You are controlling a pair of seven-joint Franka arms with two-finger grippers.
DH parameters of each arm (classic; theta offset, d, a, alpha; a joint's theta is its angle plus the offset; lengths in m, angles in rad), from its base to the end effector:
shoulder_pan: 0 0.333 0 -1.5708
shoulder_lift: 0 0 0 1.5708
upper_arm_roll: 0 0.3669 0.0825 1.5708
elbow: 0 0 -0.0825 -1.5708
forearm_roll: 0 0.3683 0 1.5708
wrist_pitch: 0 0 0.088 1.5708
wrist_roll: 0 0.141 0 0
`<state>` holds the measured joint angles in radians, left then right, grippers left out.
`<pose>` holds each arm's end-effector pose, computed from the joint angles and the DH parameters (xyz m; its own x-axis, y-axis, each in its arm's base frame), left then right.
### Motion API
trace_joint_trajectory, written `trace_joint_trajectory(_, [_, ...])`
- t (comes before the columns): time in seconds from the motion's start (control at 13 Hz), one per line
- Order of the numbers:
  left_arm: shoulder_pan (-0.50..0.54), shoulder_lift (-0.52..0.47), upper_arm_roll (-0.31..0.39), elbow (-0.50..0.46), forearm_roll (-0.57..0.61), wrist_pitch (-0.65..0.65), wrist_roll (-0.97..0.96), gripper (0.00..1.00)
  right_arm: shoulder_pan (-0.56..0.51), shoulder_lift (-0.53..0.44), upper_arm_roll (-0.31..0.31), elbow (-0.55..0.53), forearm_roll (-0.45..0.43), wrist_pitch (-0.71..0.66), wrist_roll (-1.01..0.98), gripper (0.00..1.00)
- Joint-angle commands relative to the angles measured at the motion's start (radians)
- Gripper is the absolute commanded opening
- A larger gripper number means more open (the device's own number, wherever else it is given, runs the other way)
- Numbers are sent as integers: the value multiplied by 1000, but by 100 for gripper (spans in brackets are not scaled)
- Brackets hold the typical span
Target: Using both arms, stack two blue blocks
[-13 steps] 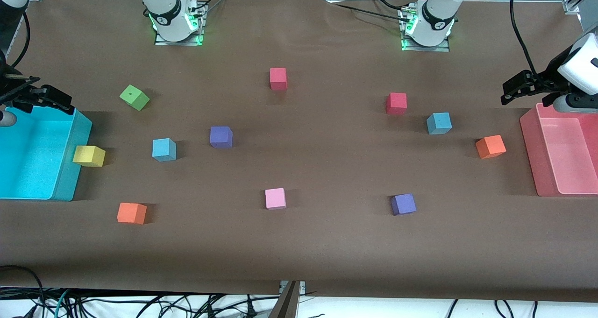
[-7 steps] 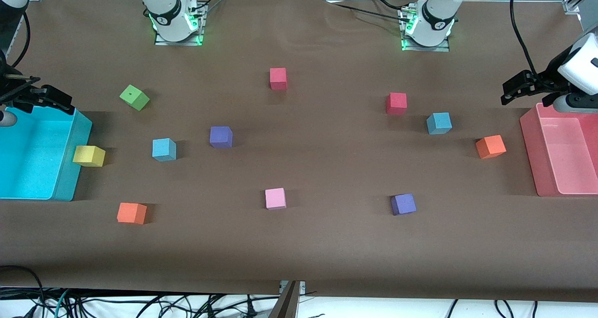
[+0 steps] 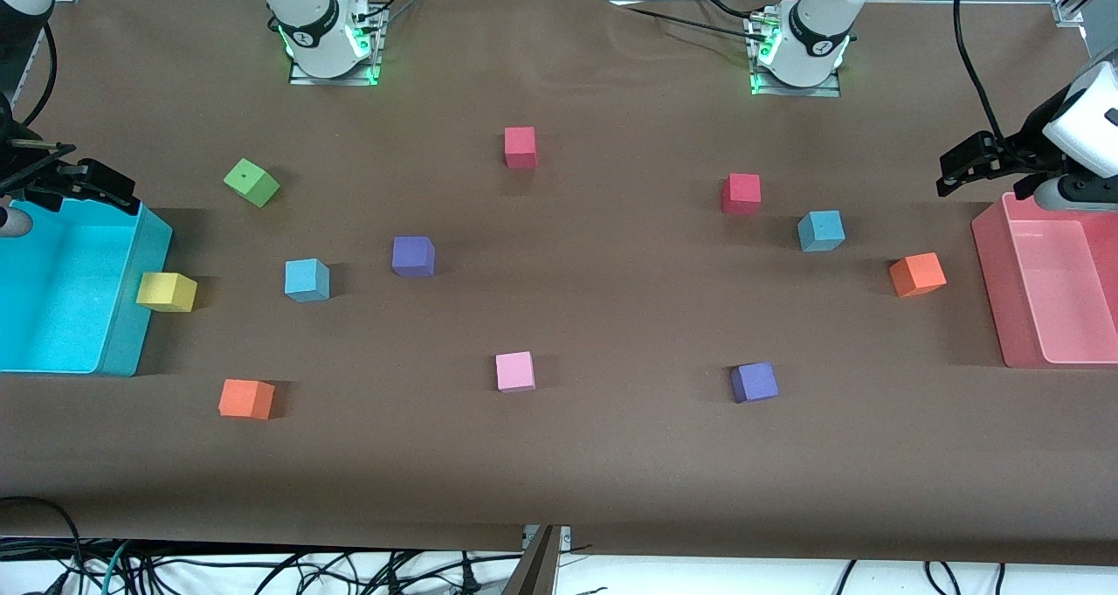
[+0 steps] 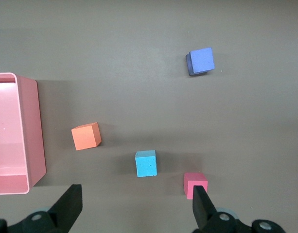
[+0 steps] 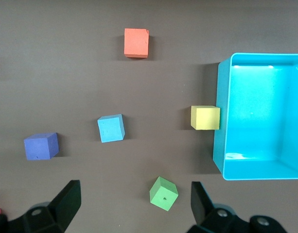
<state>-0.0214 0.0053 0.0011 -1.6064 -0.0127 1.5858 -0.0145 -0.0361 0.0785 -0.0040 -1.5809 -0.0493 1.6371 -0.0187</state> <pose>0.5400 -0.0127 0.6236 0.9996 -0.0056 -0.0261 -0.0053 -0.9999 0.0123 0.5693 -0.0294 0.5991 0.9996 -0.0181 -0.0233 -0.0170 -0.9987 0.0490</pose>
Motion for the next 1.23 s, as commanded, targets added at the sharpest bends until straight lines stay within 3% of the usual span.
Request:
trace_joint_trajectory(0.0, [8,1,-6,19,25,-18,-7,100,4,-7,7,-21,-6,3,-4,100])
trace_joint_trajectory(0.38, [8,1,-7,19,25,-16,-7,100,77,87,6,-14,-11,6,-20,100])
trace_joint_trajectory(0.61, [9,1,-6,19,25,-16,-7,100,139,203,6,-13,-9,24,-15,100])
trace_joint_trajectory(0.92, [20,1,-6,19,23,-16,-7,100,180,322,6,-27,-9,142,-3,100])
trace_joint_trajectory(1.15, [20,1,-7,19,23,-16,-7,100,171,339,1,-112,-7,242,-3,100])
